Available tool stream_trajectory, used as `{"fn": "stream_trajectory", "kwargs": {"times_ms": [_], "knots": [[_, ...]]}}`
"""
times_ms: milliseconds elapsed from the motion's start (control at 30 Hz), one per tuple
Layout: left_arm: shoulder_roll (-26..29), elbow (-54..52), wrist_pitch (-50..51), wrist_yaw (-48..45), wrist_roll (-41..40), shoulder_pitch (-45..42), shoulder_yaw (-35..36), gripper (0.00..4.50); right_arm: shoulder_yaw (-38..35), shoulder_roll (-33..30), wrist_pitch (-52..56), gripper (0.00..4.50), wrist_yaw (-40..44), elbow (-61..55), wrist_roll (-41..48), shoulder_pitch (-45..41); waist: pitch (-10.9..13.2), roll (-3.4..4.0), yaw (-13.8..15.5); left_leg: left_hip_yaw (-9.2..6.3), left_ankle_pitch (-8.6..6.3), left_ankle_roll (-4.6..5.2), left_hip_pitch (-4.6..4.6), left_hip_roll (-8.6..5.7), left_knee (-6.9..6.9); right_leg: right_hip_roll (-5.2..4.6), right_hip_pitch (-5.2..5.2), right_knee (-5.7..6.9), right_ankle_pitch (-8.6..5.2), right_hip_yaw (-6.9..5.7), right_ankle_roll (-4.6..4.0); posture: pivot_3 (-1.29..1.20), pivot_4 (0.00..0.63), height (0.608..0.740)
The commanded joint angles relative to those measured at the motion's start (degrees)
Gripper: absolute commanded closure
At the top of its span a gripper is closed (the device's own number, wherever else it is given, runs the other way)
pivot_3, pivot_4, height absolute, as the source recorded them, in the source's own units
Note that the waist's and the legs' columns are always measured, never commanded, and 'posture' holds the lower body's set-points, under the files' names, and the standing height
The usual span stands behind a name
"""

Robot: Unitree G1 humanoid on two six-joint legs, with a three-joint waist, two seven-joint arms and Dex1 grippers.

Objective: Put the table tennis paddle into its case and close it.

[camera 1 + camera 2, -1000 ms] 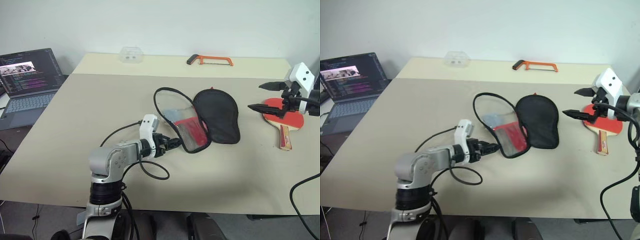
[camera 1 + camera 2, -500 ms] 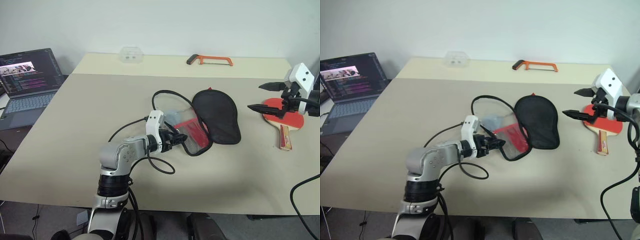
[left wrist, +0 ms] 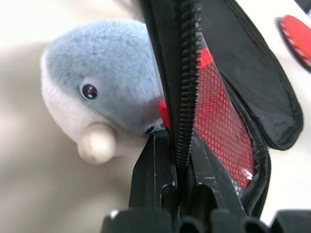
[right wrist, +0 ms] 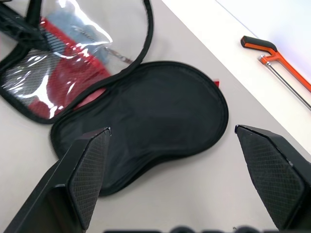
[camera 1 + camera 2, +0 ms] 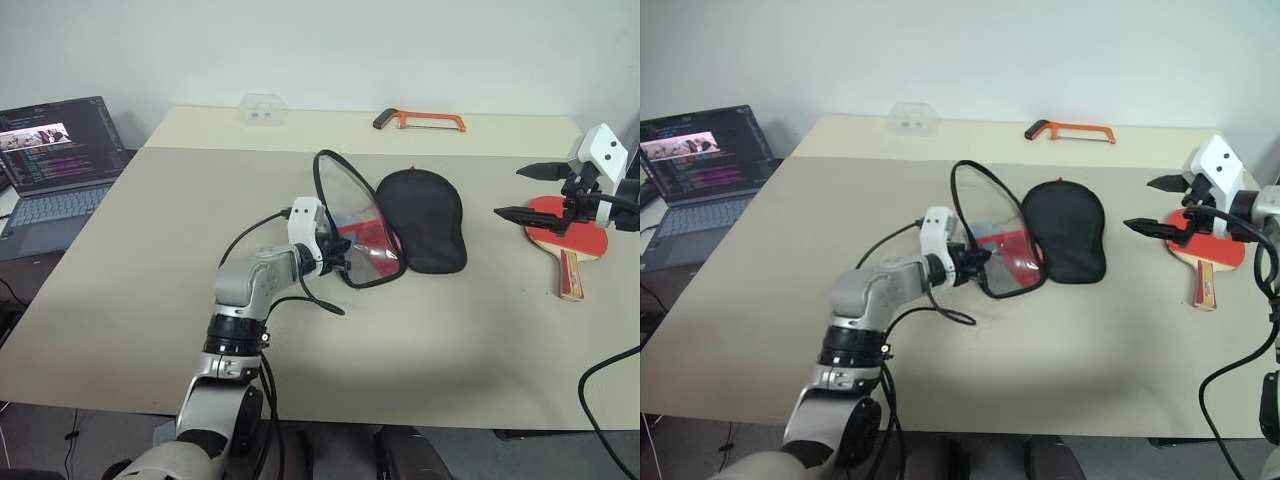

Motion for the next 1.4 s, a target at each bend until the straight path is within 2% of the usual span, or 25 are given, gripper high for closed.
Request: {"fn": "stream_trajectory", "kwargs": {"times_ms": [33, 333, 533, 700, 1000, 1100, 1267, 1400], "knots": [[1.0, 5.7, -5.5, -1.2, 2.3, -3.4, -0.7, 4.47, -0.9, -0.4, -0.6, 0.0, 0.0, -0.7, 0.4, -1.9, 0.0, 0.0, 0.0, 0.0, 0.0, 0.0, 0.0, 0.0, 0.0, 0.0, 0.0, 0.0, 0.0, 0.0, 0.0, 0.0, 0.15, 0.74], [3.5, 33.0, -21.0, -12.3, 7.9, -17.5, -4.2, 4.47, 0.3, 0.4, -1.3, 0.0, 0.4, 1.6, -0.4, -4.1, 0.0, -0.01, 0.0, 0.21, 0.0, 0.0, 0.05, -0.04, -0.01, 0.02, 0.0, 0.01, 0.0, -0.11, 0.01, 0.0, 0.15, 0.74], [5.4, 45.6, -28.9, -13.0, 10.6, -24.8, -3.2, 4.47, 0.5, 0.5, -1.5, 0.0, 0.6, 1.9, -0.4, -4.2, 0.0, -0.02, -0.2, 0.24, -0.03, -0.03, 0.04, -0.02, -0.08, 0.03, -0.05, -0.05, -0.01, -0.05, 0.03, 0.0, 0.15, 0.74], [5.4, 44.4, -27.5, -15.2, 10.8, -23.6, -3.3, 4.47, 0.1, 0.2, -1.3, 0.0, 0.5, 1.4, -0.1, -3.5, 0.0, -0.02, -0.1, 0.24, -0.05, -0.07, 0.01, 0.0, -0.1, 0.04, -0.07, -0.13, -0.02, -0.05, 0.04, 0.0, 0.15, 0.74], [3.6, 34.9, -19.0, -17.4, 9.6, -18.0, -3.9, 4.47, 0.1, 0.5, -1.5, 0.0, 0.1, 1.7, -0.2, -3.3, 0.0, -0.02, 0.2, 0.22, -0.06, -0.07, -0.01, 0.01, -0.08, 0.02, -0.05, -0.16, -0.02, -0.08, 0.04, 0.0, 0.15, 0.74], [3.2, 33.9, -18.2, -16.5, 10.1, -17.9, -3.9, 3.66, 0.0, 0.4, -1.4, 0.0, 0.1, 1.7, -0.1, -3.3, 0.0, -0.02, 0.4, 0.22, -0.06, -0.07, -0.01, 0.0, -0.08, 0.02, -0.04, -0.16, -0.02, -0.09, 0.04, 0.0, 0.15, 0.74], [3.6, 33.6, -17.4, -15.7, 10.6, -18.3, -3.6, 1.87, -0.2, 0.3, -1.3, 0.0, 0.1, 1.6, -0.1, -2.9, 0.0, -0.02, 0.4, 0.22, -0.06, -0.07, 0.0, 0.01, -0.08, 0.03, -0.06, -0.14, -0.02, -0.06, 0.04, 0.0, 0.15, 0.74], [5.3, 30.4, -17.3, -15.8, 12.1, -17.6, -5.0, 0.61, -0.6, 0.1, 1.4, 0.0, -1.2, 0.5, 0.2, -2.1, 0.0, -0.02, 0.4, 0.22, -0.06, -0.07, 0.01, 0.0, -0.07, 0.03, -0.05, -0.13, -0.02, -0.06, 0.04, 0.0, 0.15, 0.74]]}}
